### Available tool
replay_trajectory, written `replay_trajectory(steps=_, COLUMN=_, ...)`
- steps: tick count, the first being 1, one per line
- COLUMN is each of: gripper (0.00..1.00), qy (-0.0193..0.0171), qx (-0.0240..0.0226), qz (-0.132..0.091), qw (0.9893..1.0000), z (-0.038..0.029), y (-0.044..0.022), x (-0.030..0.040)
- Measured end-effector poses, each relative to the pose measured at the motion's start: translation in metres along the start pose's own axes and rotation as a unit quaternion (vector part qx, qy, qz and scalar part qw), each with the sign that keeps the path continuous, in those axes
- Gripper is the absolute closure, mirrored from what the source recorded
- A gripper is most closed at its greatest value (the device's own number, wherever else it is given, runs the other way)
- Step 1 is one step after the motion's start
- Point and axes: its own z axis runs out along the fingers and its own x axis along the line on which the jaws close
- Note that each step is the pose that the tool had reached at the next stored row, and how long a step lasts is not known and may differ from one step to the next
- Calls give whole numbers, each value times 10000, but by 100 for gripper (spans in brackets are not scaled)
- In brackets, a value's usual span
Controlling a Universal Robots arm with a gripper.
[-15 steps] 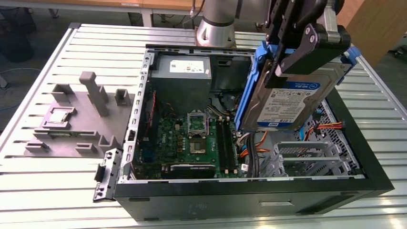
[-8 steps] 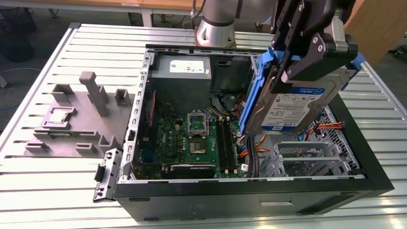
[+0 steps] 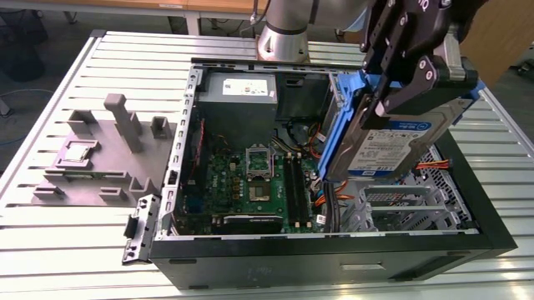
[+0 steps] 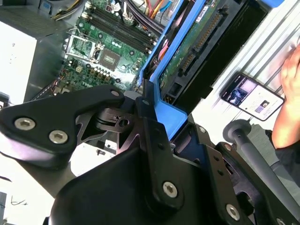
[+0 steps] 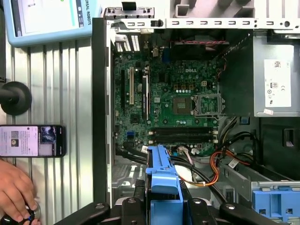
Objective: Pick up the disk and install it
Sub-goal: 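Insert the disk into the insertion slot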
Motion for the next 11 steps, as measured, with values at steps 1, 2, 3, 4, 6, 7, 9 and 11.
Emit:
replay_trajectory(steps=1, gripper=64, qy=1, qx=0, qz=0, qw=10000, z=5, y=-11, x=4)
replay_trajectory(steps=2, gripper=64, qy=1, qx=0, qz=0, qw=10000, z=10, y=-23, x=7)
replay_trajectory(steps=3, gripper=64, qy=1, qx=0, qz=0, qw=10000, z=15, y=-34, x=8)
replay_trajectory(steps=4, gripper=64, qy=2, qx=0, qz=0, qw=10000, z=27, y=-70, x=9)
replay_trajectory(steps=6, gripper=64, qy=1, qx=0, qz=0, qw=10000, z=37, y=-101, x=9)
replay_trajectory(steps=7, gripper=64, qy=1, qx=0, qz=0, qw=10000, z=42, y=-117, x=9)
replay_trajectory(steps=9, gripper=64, qy=1, qx=0, qz=0, qw=10000, z=51, y=-145, x=8)
replay_trajectory(steps=11, gripper=64, qy=1, qx=0, qz=0, qw=10000, z=60, y=-177, x=8)
